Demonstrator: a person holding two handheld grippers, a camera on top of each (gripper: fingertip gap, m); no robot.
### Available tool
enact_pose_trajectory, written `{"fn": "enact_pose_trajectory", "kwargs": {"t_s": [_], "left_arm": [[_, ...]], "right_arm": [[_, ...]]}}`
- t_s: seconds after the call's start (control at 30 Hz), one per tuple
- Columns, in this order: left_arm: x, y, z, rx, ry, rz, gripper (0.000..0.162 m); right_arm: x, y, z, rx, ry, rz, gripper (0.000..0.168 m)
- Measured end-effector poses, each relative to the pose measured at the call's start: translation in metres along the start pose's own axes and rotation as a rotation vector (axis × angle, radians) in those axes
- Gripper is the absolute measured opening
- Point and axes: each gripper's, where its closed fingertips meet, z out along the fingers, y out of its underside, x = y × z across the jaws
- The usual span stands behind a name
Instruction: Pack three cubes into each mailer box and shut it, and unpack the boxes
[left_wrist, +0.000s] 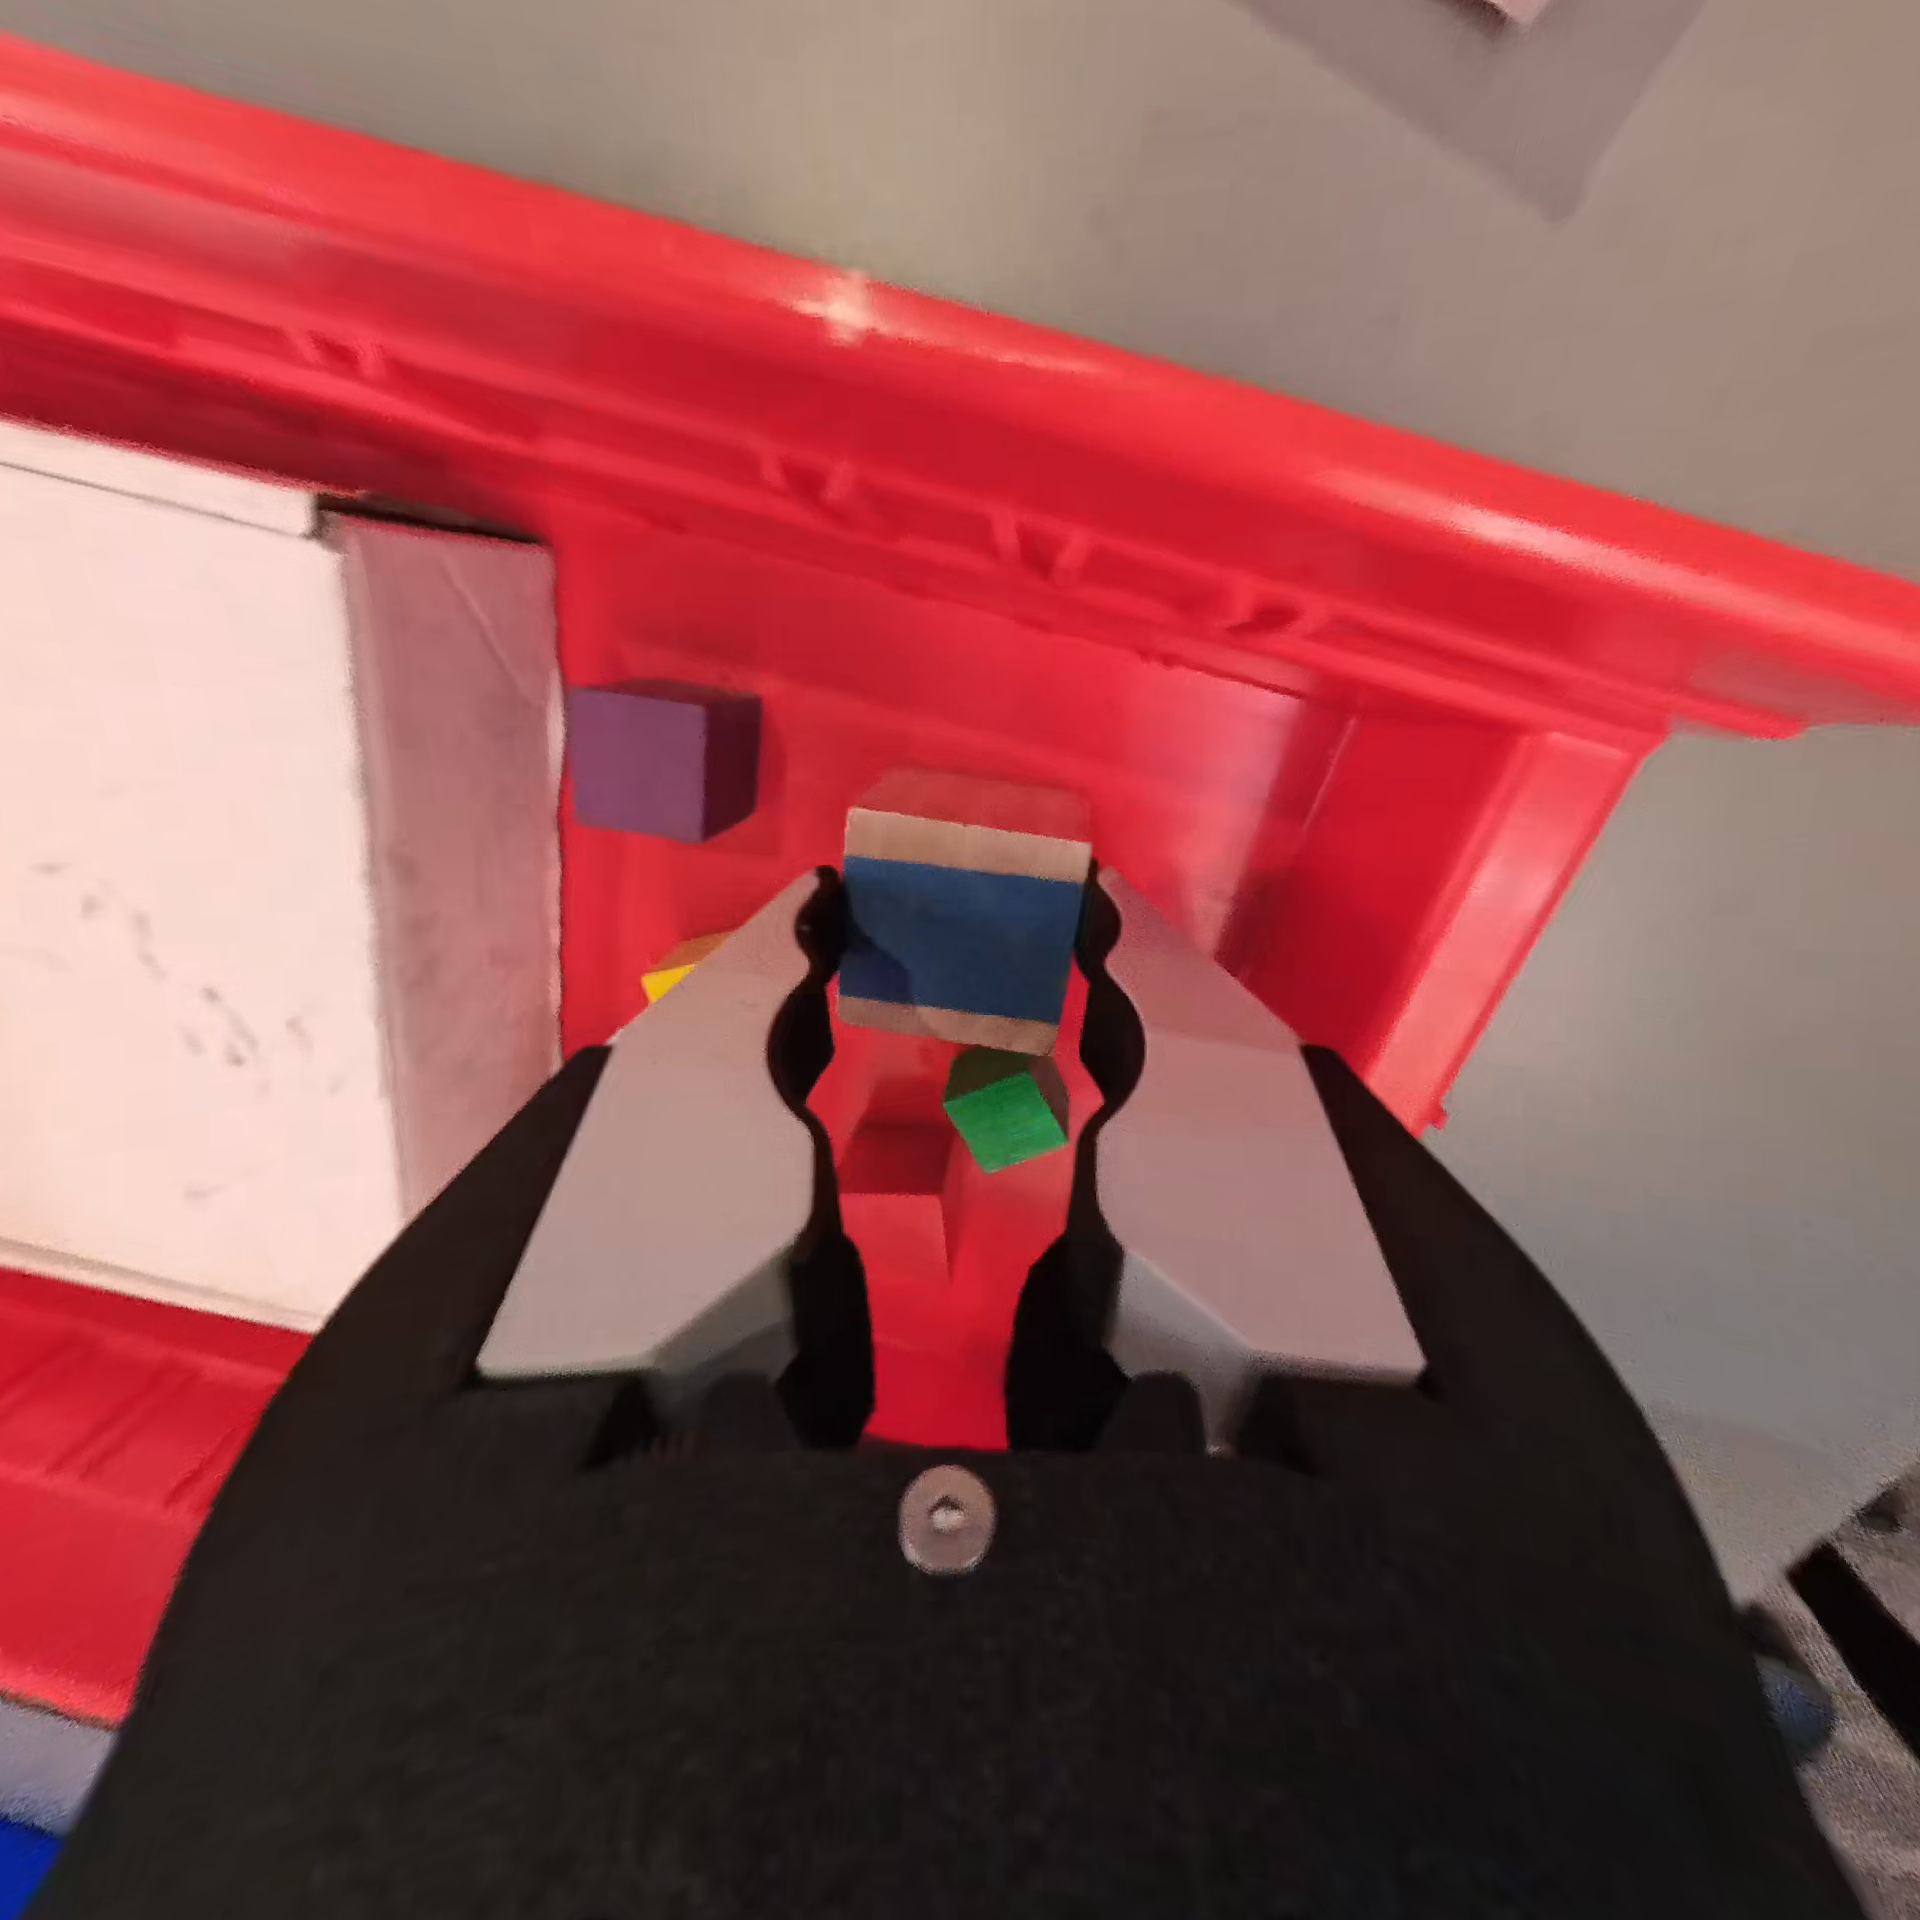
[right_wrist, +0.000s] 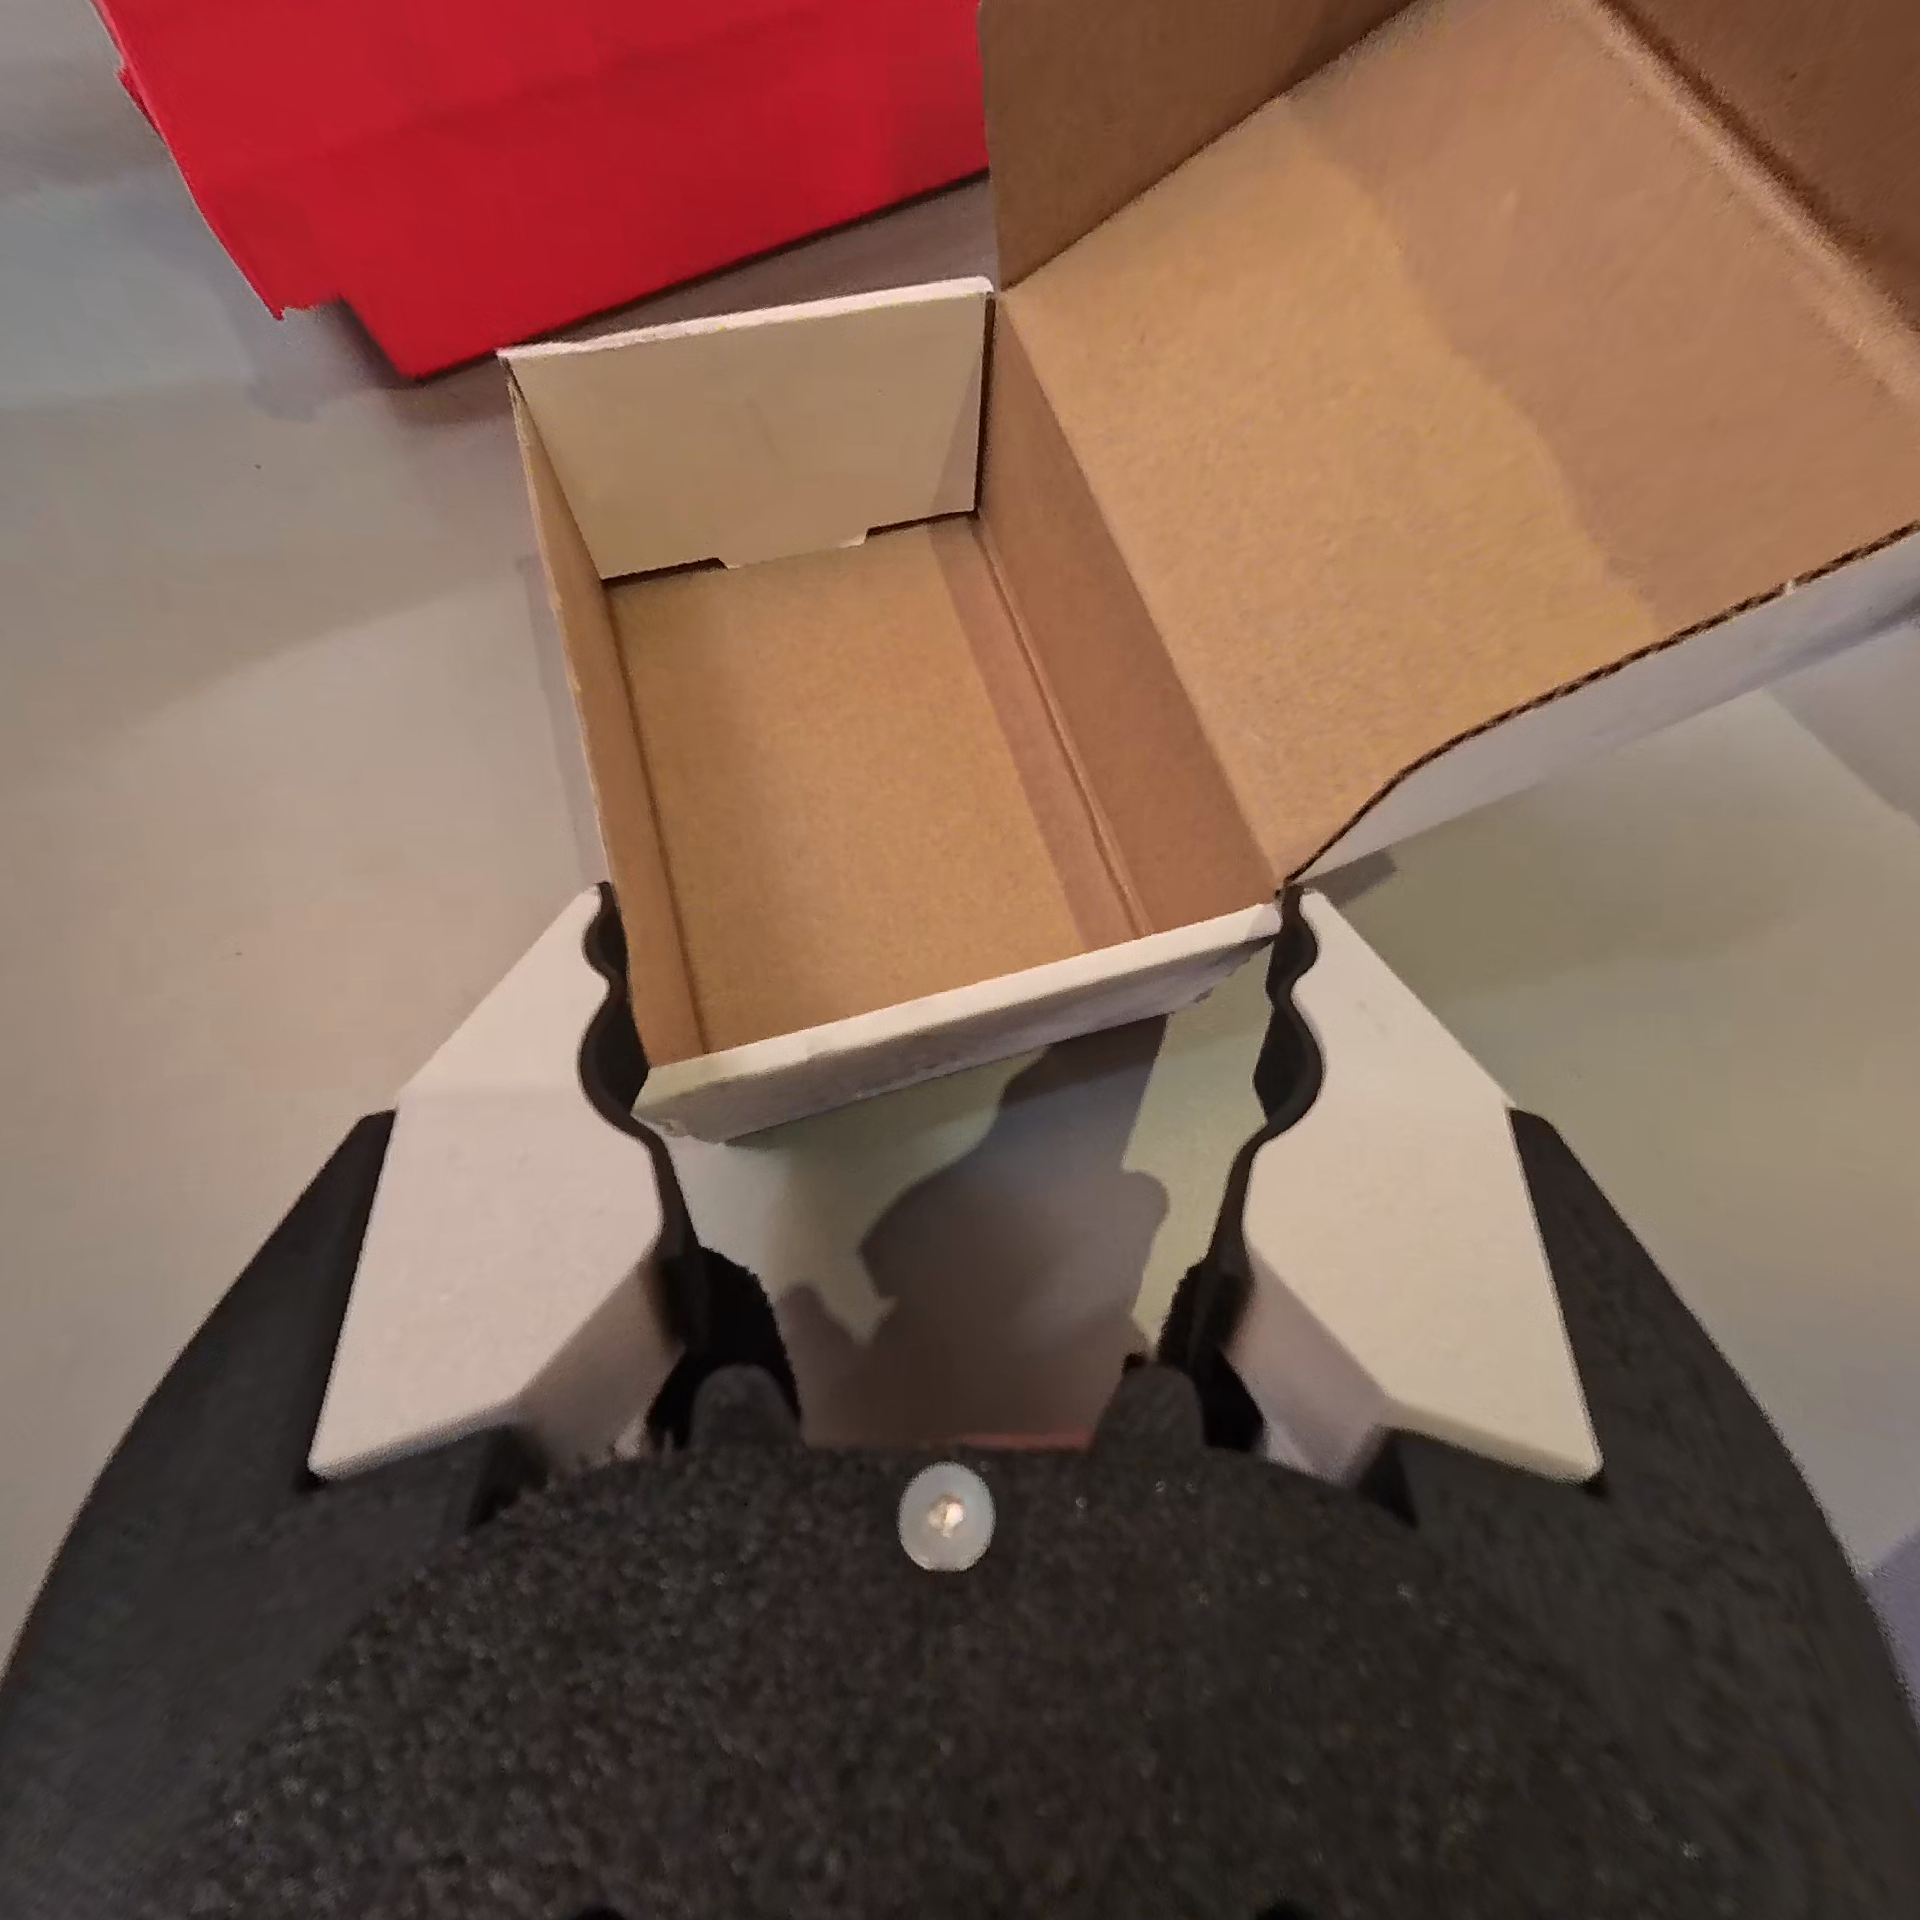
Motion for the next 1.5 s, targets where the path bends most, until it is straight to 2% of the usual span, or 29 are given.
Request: {"fn": "enact_pose_trajectory", "kwargs": {"t_s": [0.1,0.17,0.27,0.33,0.4,0.47,0.63,0.77,0.97,1.27,1.3,1.33,1.5], "left_arm": [[-0.009,0.004,-0.016,0.003,-0.048,-0.002,0.042],[-0.020,-0.006,-0.048,0.086,-0.097,-0.034,0.042],[-0.013,-0.069,-0.118,0.357,-0.088,-0.055,0.042],[0.003,-0.115,-0.142,0.424,-0.099,0.028,0.042],[0.028,-0.160,-0.130,0.410,-0.050,0.109,0.042],[0.044,-0.192,-0.096,0.339,-0.017,0.181,0.042],[0.055,-0.231,-0.018,0.225,0.067,0.214,0.042],[0.065,-0.240,0.012,0.187,0.117,0.264,0.042],[0.068,-0.238,0.035,0.112,0.122,0.297,0.042],[0.071,-0.244,0.037,0.227,0.124,0.227,0.042],[0.072,-0.245,0.034,0.253,0.137,0.200,0.046],[0.072,-0.248,0.027,0.297,0.143,0.165,0.058],[0.062,-0.244,-0.048,0.559,0.093,0.068,0.055]], "right_arm": [[0.000,0.000,0.000,0.005,-0.003,0.004,0.121],[0.000,0.000,0.000,0.003,0.000,0.000,0.121],[-0.001,0.000,0.000,-0.004,0.004,-0.011,0.121],[-0.001,0.000,0.000,-0.003,-0.002,-0.022,0.121],[-0.001,0.000,0.000,0.001,-0.014,-0.022,0.121],[-0.001,0.000,0.000,-0.001,-0.023,-0.020,0.121],[-0.002,0.000,0.000,0.003,-0.017,-0.030,0.121],[-0.002,0.000,-0.001,0.014,-0.015,-0.026,0.121],[-0.002,0.000,-0.001,0.022,-0.021,-0.018,0.121],[-0.002,0.000,-0.001,0.019,-0.019,-0.026,0.121],[-0.002,0.000,-0.001,0.018,-0.018,-0.025,0.121],[-0.002,0.000,-0.001,0.018,-0.018,-0.025,0.121],[-0.002,0.000,-0.001,0.021,-0.017,-0.022,0.121]]}}
